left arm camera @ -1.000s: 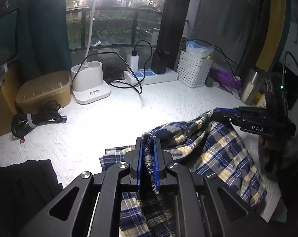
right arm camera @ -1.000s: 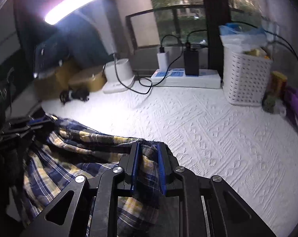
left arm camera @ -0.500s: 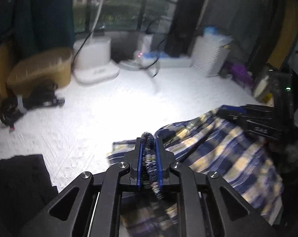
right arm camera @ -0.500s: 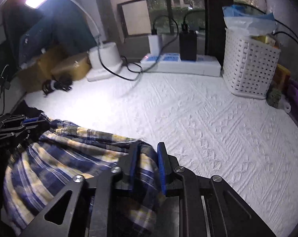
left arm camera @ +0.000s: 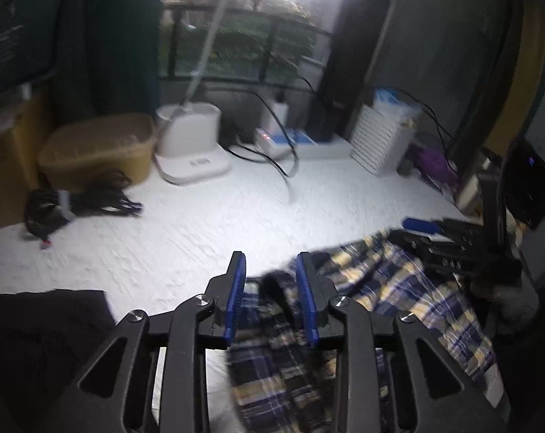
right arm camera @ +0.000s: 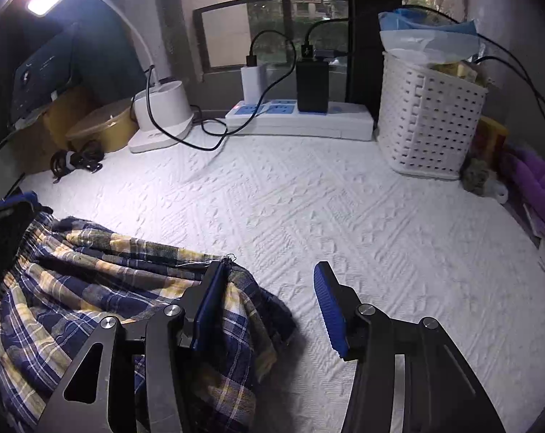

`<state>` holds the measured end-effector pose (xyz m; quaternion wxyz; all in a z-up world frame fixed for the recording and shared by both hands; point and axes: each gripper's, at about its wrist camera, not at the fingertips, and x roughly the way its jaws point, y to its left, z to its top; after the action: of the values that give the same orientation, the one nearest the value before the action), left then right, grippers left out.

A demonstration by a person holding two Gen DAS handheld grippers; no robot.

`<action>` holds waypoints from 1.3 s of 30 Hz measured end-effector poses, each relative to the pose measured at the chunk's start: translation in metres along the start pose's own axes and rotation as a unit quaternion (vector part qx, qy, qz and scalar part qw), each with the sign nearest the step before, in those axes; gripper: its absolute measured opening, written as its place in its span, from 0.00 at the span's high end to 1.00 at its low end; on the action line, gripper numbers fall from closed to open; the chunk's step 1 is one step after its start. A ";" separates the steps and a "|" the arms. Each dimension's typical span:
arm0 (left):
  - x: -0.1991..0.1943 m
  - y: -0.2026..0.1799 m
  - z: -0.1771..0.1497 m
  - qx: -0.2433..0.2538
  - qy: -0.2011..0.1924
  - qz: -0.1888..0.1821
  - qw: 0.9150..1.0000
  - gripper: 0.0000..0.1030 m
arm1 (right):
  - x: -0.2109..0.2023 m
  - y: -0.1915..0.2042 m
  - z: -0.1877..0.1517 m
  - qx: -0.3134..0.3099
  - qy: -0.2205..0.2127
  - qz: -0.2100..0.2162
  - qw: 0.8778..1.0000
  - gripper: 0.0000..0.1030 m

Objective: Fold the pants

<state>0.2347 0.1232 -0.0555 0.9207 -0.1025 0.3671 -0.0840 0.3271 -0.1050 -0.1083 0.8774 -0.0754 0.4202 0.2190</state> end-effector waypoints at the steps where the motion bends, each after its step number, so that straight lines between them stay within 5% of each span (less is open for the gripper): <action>1: -0.001 0.001 0.002 -0.001 -0.001 0.011 1.000 0.72 | 0.001 0.000 0.001 -0.001 0.001 -0.001 1.000 0.49; 6: -0.009 -0.011 -0.003 0.026 0.023 -0.034 0.999 0.71 | -0.005 0.005 0.009 -0.009 -0.002 -0.003 1.000 0.49; 9: 0.008 -0.022 -0.018 0.046 0.074 -0.049 0.995 0.48 | -0.011 0.005 0.011 -0.008 -0.001 0.010 1.000 0.48; 13: 0.028 -0.020 -0.032 0.050 0.098 -0.021 0.994 0.48 | -0.023 0.003 0.007 -0.007 -0.009 0.012 1.000 0.47; 27: 0.007 -0.004 -0.021 0.014 0.072 0.037 0.997 0.52 | -0.035 -0.018 -0.024 0.027 0.002 -0.009 1.000 0.47; 32: -0.029 -0.005 -0.027 -0.003 0.052 0.005 0.999 0.52 | -0.057 -0.029 -0.034 0.076 -0.026 0.007 0.997 0.47; 39: -0.027 -0.019 -0.059 -0.005 0.093 -0.023 0.995 0.51 | -0.065 -0.044 -0.046 0.139 -0.028 0.034 0.989 0.47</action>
<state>0.1733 0.1033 -0.0747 0.8801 -0.1072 0.4487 -0.1123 0.2787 -0.1801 -0.0899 0.8829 0.0681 0.4240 0.1899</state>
